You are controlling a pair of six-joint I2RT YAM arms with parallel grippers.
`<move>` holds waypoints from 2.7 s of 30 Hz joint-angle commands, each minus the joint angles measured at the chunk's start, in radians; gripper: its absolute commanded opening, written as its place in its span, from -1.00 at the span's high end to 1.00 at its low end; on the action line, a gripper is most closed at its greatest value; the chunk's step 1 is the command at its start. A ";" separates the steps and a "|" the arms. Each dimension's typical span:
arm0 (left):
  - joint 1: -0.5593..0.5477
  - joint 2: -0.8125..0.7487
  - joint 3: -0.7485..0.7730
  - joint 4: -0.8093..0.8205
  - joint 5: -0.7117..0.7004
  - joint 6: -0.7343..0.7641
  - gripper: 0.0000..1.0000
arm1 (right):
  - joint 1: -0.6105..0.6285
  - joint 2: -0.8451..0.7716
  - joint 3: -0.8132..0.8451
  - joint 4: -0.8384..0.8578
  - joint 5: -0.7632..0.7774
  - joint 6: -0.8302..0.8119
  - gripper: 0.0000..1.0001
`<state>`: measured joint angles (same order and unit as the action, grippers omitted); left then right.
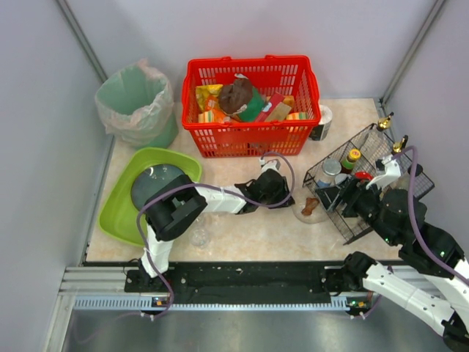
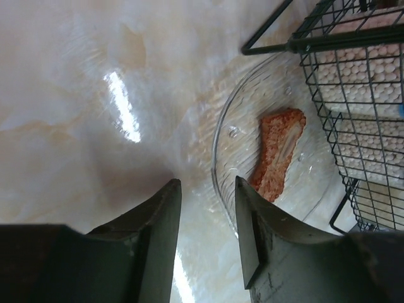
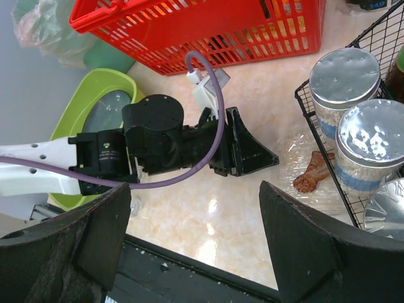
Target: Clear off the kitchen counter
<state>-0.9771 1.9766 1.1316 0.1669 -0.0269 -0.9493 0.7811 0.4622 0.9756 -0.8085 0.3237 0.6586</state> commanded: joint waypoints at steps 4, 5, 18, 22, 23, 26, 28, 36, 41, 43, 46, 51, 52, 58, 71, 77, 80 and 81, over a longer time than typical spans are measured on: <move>-0.003 0.100 0.089 0.020 0.061 -0.034 0.26 | -0.008 0.006 -0.009 0.012 -0.014 0.013 -0.61; -0.003 0.110 0.099 0.013 0.065 -0.042 0.30 | -0.006 0.003 -0.011 0.012 -0.012 0.015 -0.60; 0.026 0.100 0.108 -0.112 0.036 -0.031 1.00 | -0.005 -0.002 -0.009 0.002 -0.011 0.019 -0.59; 0.047 0.051 0.076 -0.162 0.036 0.015 1.00 | -0.006 -0.005 -0.018 0.000 -0.014 0.016 -0.59; 0.051 0.033 0.068 -0.193 0.036 0.033 1.00 | -0.006 -0.004 -0.020 0.000 -0.012 0.018 -0.59; 0.067 -0.008 0.062 -0.279 0.038 0.089 1.00 | -0.006 -0.010 -0.029 0.002 -0.009 0.021 -0.59; 0.078 -0.037 0.057 -0.345 -0.005 0.131 1.00 | -0.006 -0.014 -0.032 0.000 -0.006 0.024 -0.59; 0.159 -0.154 -0.022 -0.442 0.022 0.230 1.00 | -0.006 0.003 -0.055 0.002 -0.014 0.029 -0.59; 0.186 -0.160 -0.050 -0.434 0.073 0.259 0.75 | -0.006 0.012 -0.072 0.006 -0.023 0.039 -0.59; 0.186 -0.148 -0.046 -0.435 0.081 0.265 0.50 | -0.006 0.009 -0.075 0.008 -0.020 0.038 -0.59; 0.186 -0.127 -0.035 -0.438 0.084 0.264 0.21 | -0.006 0.003 -0.078 0.008 -0.017 0.038 -0.59; 0.186 -0.091 -0.020 -0.428 0.094 0.261 0.20 | -0.006 -0.002 -0.083 0.006 -0.015 0.038 -0.59; 0.186 -0.085 -0.016 -0.429 0.097 0.261 0.24 | -0.006 -0.002 -0.083 0.006 -0.015 0.038 -0.59; 0.186 -0.058 0.002 -0.460 0.062 0.264 0.73 | -0.006 -0.007 -0.084 0.006 -0.014 0.038 -0.59; 0.236 -0.226 0.083 -0.575 0.145 0.303 1.00 | -0.005 -0.022 -0.087 0.005 -0.012 0.044 -0.59; 0.290 -0.318 0.148 -0.701 0.183 0.331 1.00 | -0.006 -0.017 -0.084 0.006 -0.005 0.044 -0.59; 0.325 -0.363 0.155 -0.719 0.220 0.339 1.00 | -0.006 -0.016 -0.084 0.008 -0.003 0.045 -0.59; 0.333 -0.375 0.160 -0.731 0.229 0.342 1.00 | -0.005 -0.016 -0.084 0.008 -0.005 0.045 -0.59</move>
<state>-0.6834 1.6844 1.2465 -0.5022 0.1467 -0.6388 0.7811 0.4511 0.8944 -0.8158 0.3099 0.6945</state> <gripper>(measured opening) 0.021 0.796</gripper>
